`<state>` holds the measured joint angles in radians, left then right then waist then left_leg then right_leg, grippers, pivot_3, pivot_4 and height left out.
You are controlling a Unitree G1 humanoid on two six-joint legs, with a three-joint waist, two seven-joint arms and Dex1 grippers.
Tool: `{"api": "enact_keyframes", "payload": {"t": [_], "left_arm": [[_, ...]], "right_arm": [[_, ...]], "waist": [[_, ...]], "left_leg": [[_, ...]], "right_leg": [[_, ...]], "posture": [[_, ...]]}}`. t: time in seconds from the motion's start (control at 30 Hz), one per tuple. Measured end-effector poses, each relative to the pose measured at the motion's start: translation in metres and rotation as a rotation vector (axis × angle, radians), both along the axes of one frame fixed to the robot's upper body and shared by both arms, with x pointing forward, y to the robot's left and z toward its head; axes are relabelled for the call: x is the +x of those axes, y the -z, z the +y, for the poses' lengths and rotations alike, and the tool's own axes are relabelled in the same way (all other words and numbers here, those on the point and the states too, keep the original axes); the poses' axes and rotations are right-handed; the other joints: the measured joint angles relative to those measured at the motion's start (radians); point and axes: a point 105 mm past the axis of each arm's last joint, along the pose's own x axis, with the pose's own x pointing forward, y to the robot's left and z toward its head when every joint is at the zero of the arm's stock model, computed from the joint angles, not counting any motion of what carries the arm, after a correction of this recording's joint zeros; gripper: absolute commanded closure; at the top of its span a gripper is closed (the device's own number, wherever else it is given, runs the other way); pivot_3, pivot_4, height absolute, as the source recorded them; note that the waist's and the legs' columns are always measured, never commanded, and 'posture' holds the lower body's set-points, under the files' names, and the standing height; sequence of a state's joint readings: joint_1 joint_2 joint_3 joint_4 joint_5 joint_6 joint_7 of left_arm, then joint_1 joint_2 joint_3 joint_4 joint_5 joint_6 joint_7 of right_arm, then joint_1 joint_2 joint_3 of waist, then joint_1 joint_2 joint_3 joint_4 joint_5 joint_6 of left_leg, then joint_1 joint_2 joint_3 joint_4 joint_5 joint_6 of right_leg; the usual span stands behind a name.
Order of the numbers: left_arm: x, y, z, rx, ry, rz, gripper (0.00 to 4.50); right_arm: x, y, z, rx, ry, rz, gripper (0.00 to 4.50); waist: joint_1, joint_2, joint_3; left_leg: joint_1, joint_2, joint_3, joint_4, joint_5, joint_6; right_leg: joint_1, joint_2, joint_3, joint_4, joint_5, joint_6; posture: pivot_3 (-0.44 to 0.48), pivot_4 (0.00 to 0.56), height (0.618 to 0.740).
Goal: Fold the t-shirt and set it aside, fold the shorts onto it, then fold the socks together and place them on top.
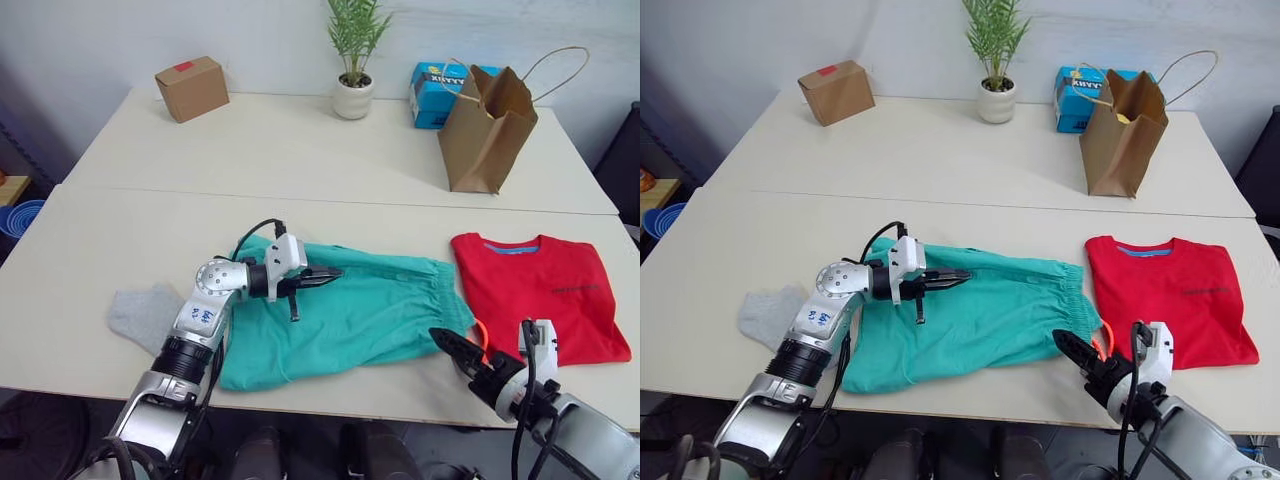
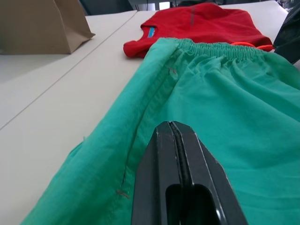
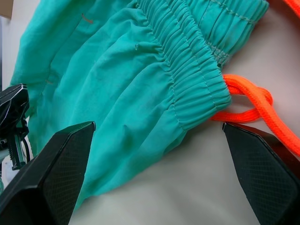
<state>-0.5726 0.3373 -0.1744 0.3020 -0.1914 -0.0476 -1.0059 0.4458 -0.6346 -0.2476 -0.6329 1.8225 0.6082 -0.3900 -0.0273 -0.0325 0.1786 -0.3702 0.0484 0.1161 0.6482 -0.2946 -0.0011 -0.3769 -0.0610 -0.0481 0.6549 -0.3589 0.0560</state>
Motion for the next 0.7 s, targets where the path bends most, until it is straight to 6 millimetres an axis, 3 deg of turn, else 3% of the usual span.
{"api": "enact_keyframes", "payload": {"t": [0.27, 0.3, 0.4, 0.63, 0.7], "left_arm": [[0.012, 0.008, 0.004, 0.013, -0.038, 0.012, 4.50], [0.013, 0.007, 0.004, 0.013, -0.040, 0.006, 4.50], [0.012, 0.002, 0.002, 0.009, -0.029, -0.006, 4.50], [0.010, 0.003, 0.005, 0.022, -0.012, 0.024, 4.50], [0.011, -0.007, 0.004, -0.026, -0.036, 0.049, 4.50]], "right_arm": [[0.039, -0.002, 0.021, 0.024, 0.025, -0.118, 0.05], [0.042, -0.002, 0.023, 0.006, 0.013, -0.134, 0.22], [0.054, -0.001, 0.022, -0.085, -0.011, -0.195, 0.96], [0.078, 0.008, 0.023, -0.252, 0.025, -0.327, 3.49], [0.082, 0.003, 0.026, -0.344, 0.016, -0.417, 4.17]], "waist": [[-0.005, -0.005, -0.003], [-0.003, -0.005, -0.003], [-0.003, -0.005, -0.003], [0.000, -0.004, -0.003], [0.000, -0.002, -0.001]], "left_leg": [[0.001, 0.001, 0.000, -0.001, 0.000, 0.001], [0.001, 0.001, 0.000, -0.001, 0.000, 0.000], [0.000, 0.001, 0.000, -0.001, 0.000, -0.001], [0.000, 0.001, 0.000, -0.001, 0.000, 0.000], [-0.002, 0.000, 0.000, -0.001, 0.000, 0.000]], "right_leg": [[0.000, 0.000, 0.000, 0.001, 0.001, -0.001], [-0.001, 0.000, 0.000, 0.001, 0.001, -0.001], [-0.001, 0.000, 0.000, 0.000, 0.001, -0.001], [-0.001, -0.001, -0.001, 0.001, 0.001, -0.001], [-0.003, -0.001, -0.001, 0.001, 0.001, -0.001]], "posture": [[0.000, 0.150, 0.740], [0.000, 0.150, 0.740], [0.000, 0.150, 0.740], [0.000, 0.150, 0.740], [0.000, 0.150, 0.740]]}}
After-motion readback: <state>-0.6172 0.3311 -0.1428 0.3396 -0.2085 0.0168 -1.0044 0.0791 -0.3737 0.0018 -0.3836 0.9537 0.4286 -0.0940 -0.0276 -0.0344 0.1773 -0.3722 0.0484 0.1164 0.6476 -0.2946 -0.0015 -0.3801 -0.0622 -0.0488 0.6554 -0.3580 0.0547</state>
